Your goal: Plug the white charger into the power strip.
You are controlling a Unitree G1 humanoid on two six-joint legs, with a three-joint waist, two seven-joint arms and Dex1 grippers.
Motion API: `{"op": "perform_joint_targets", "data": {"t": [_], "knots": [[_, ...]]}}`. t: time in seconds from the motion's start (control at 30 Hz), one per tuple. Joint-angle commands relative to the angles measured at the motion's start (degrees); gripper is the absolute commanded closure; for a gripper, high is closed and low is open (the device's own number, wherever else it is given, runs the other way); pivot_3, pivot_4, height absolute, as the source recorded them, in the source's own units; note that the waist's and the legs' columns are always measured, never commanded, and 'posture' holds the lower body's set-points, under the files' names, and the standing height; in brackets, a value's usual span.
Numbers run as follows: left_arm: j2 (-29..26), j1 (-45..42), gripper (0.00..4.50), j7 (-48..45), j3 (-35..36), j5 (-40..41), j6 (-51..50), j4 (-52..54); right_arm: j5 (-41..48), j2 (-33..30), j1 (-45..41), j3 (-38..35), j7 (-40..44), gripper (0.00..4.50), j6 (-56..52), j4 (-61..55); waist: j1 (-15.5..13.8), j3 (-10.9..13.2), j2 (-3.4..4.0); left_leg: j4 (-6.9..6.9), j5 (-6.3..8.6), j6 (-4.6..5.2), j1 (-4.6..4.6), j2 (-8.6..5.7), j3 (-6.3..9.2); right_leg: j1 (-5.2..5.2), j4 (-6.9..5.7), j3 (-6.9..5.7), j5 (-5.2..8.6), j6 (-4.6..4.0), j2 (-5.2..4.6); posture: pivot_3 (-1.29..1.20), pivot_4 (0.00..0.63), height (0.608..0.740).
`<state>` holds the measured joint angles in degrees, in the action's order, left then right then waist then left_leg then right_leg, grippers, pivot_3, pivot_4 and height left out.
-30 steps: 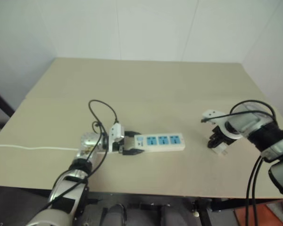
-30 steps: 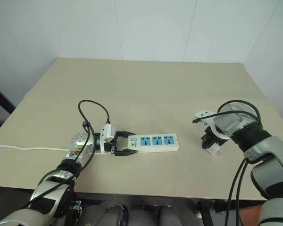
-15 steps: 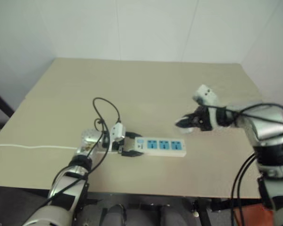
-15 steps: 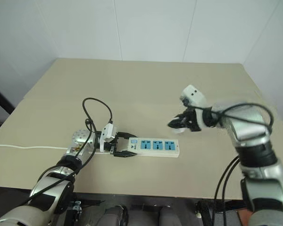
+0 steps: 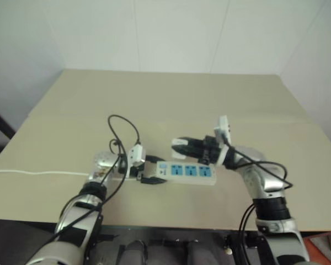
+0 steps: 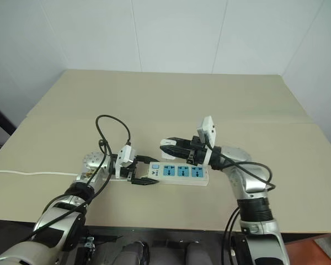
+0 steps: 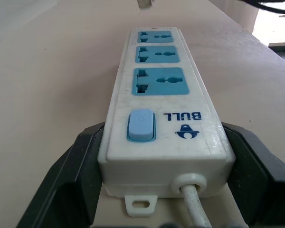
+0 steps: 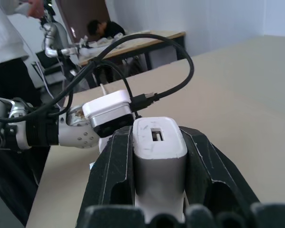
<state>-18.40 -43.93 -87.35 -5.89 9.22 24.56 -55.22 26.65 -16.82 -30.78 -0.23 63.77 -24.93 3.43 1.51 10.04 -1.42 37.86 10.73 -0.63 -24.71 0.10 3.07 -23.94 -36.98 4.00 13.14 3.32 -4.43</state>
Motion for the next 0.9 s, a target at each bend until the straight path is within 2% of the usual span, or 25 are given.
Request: {"op": "perform_joint_targets", "data": {"t": [0.03, 0.47, 0.9], "knots": [[-0.8, 0.9, 1.24, -1.1, -0.3, -0.2, -1.4, 1.6, 0.0, 0.0, -1.2, 0.9, 2.6, 3.38, 5.0, 2.7, 0.1, 0.0, 0.0, 0.0, 0.0, 0.0, 0.0, 0.0, 0.0, 0.0, 0.0, 0.0, 0.0, 0.0, 0.0, 0.0, 0.15, 0.74], [-0.7, 1.0, 1.24, -0.8, -0.5, -0.6, -1.7, 2.0, -2.3, -0.5, -7.5, 3.4, 8.4, 3.38, 9.6, 16.9, 0.7, 0.0, 0.0, 0.0, 0.0, -0.01, 0.08, 0.0, 0.0, 0.06, -0.02, 0.0, 0.0, 0.01, 0.0, 0.0, 0.15, 0.74], [-0.3, 0.5, 1.24, -0.3, -0.4, -0.7, -1.7, 1.8, -3.5, -1.6, -7.0, 3.3, 10.3, 3.38, 12.1, 19.5, 0.7, 0.0, 0.0, 0.0, 0.0, -0.01, 0.09, 0.0, 0.0, 0.06, -0.03, 0.0, 0.01, 0.01, 0.0, 0.0, 0.15, 0.74]]}}
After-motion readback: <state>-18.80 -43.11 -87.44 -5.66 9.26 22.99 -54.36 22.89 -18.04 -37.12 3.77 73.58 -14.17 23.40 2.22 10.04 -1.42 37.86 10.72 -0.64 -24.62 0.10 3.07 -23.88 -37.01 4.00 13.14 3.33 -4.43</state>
